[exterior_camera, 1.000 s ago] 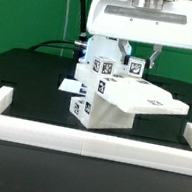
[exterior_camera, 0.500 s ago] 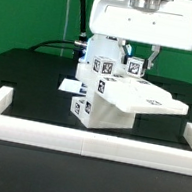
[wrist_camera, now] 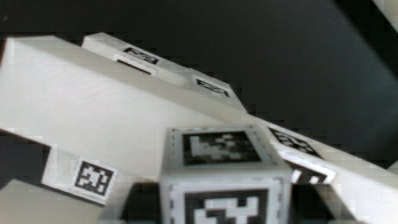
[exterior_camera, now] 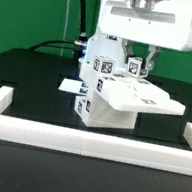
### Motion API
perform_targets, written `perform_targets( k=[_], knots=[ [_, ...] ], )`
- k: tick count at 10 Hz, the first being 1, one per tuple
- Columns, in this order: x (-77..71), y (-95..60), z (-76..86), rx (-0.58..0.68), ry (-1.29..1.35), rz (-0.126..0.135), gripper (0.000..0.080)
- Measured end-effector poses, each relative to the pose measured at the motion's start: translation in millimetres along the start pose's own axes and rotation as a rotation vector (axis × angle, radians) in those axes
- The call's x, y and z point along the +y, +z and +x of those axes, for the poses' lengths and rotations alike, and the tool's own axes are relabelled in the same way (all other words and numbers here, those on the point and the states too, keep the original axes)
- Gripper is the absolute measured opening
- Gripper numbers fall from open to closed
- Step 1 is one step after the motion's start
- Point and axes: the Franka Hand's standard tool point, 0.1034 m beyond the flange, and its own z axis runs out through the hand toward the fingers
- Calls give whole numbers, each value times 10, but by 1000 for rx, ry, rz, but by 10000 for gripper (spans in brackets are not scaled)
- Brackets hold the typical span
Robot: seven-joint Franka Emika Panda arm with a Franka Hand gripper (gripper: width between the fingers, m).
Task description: Assemble chair
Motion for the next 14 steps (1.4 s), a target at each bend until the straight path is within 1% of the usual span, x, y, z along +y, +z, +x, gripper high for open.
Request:
perform_targets(
  k=[2,5,6,8,9,10,11,12,14],
  knots=[
    [-5,1,-6,-1,93,1,288],
    [-23,4,-26,-10,302,9,288],
    [-28,4,-33,-12,337,11,288],
    [-29,5,-34,-12,314,11,294],
    [-34,5,-40,-12,280,10,517],
    [-53,8,-64,-12,255,10,608],
    [-58,9,-71,-12,195,10,637],
    [-55,12,-75,-11,58,10,637],
    [-65,15,-91,-12,-134,11,647]
  ],
)
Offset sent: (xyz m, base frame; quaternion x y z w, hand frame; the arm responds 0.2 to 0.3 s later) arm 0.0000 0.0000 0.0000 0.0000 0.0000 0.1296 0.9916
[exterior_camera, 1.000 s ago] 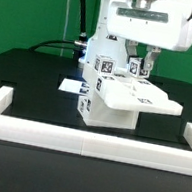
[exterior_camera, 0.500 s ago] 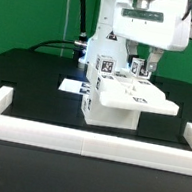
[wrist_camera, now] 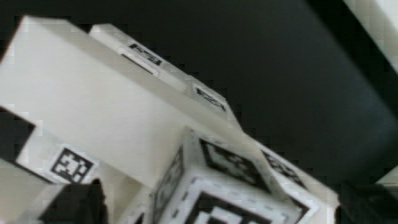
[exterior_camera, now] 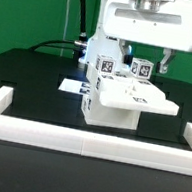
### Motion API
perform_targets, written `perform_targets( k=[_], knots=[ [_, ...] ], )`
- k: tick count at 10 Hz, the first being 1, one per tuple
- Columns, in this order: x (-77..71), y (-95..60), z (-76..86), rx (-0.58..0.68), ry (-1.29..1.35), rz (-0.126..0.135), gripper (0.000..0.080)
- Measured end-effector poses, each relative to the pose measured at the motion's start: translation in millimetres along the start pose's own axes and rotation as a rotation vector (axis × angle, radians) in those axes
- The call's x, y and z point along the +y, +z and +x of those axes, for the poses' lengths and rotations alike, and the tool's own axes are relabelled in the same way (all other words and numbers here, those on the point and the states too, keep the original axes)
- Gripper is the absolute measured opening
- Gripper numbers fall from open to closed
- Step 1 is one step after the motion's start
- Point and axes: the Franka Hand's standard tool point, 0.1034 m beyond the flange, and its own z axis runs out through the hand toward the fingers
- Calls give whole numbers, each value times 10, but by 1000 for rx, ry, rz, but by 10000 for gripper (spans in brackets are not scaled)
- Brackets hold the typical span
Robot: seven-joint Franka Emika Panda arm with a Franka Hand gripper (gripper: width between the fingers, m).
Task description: Assemble chair
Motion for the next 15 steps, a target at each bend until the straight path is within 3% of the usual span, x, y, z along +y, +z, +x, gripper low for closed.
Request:
perform_targets(
  k=[8,9,10,11,12,15],
  knots=[
    [30,4,16,0,-648,-2,649],
    [27,5,14,-1,-691,-2,622],
    [27,5,13,-1,-713,-2,452],
    [27,5,13,-1,-708,-2,452],
    [28,5,14,-1,-708,-2,284],
    [29,5,15,-1,-675,-1,286]
  ],
)
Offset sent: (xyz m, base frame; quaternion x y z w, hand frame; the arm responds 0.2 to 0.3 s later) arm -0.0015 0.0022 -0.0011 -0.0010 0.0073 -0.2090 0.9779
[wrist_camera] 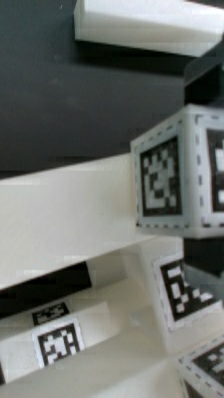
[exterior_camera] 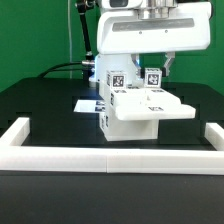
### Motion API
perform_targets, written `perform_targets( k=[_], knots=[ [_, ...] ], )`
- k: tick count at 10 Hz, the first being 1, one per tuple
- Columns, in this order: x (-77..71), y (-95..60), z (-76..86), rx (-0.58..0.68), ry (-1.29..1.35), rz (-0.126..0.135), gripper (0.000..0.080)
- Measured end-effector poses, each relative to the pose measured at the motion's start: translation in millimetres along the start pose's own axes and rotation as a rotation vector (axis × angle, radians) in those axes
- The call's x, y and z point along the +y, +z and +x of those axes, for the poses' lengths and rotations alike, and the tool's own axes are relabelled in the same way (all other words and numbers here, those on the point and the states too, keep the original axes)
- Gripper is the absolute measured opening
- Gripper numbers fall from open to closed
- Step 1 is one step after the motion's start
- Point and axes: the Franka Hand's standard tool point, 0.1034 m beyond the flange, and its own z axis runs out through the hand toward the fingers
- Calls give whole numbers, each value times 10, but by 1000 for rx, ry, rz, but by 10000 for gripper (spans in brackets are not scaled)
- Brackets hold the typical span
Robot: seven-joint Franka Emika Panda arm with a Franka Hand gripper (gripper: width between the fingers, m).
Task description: Assemble chair
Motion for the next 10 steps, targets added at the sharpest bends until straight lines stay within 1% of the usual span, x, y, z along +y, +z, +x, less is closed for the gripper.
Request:
perform_targets(
  k=[1,10],
  knots=[
    [0,0,0,0,2,0,286],
    [-14,1,-1,-1,650,2,287]
  ],
)
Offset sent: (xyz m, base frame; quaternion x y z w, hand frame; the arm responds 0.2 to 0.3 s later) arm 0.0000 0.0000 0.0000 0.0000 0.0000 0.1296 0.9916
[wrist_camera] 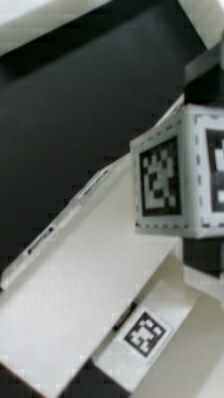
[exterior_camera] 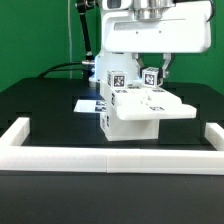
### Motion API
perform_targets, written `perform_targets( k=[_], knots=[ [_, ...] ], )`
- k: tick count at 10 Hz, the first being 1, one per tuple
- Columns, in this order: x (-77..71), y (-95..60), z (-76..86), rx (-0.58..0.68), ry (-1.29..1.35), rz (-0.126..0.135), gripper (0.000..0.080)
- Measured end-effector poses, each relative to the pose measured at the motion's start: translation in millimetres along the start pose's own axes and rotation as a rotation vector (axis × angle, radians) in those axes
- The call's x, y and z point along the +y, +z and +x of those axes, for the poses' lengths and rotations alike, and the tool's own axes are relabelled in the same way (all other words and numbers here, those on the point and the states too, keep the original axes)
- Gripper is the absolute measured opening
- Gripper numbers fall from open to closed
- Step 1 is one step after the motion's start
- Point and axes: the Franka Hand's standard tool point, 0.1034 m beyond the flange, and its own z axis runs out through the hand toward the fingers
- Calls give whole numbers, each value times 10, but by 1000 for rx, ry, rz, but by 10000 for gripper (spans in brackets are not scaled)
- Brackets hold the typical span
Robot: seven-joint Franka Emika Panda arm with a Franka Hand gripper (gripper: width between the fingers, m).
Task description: Assemble chair
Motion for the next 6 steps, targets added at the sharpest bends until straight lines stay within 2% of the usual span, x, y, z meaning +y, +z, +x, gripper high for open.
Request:
perform_targets(
  k=[6],
  knots=[
    [-16,3,-15,-2,380,2,288]
  ],
)
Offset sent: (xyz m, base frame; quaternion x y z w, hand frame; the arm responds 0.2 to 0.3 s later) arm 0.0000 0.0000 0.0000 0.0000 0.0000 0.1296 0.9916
